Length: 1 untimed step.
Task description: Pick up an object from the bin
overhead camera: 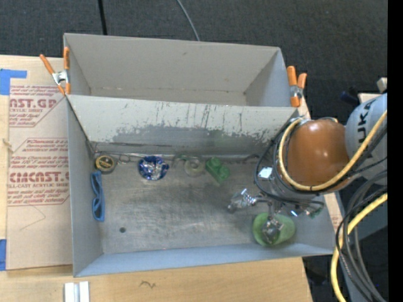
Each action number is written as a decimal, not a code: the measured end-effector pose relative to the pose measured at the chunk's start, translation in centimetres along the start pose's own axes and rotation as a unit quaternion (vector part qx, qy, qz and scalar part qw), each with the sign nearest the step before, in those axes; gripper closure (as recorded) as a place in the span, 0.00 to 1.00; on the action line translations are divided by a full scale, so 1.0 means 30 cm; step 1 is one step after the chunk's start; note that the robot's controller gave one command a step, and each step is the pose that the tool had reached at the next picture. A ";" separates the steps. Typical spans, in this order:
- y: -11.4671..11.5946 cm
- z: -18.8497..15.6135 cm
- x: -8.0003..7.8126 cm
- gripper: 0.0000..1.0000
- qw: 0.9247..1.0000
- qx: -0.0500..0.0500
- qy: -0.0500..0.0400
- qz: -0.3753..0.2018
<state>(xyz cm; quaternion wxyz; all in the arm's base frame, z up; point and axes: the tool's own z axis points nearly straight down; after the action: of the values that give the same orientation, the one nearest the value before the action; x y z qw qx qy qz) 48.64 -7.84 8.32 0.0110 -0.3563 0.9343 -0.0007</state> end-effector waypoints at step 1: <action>-0.159 0.025 0.023 0.00 0.999 -0.008 0.001 -0.038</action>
Offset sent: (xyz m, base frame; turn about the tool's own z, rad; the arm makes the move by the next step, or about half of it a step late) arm 0.0232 -0.0498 -0.0090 -0.0778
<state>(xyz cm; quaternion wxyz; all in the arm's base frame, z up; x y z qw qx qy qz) 51.32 -11.87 7.60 0.0070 -0.3912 0.9203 0.0061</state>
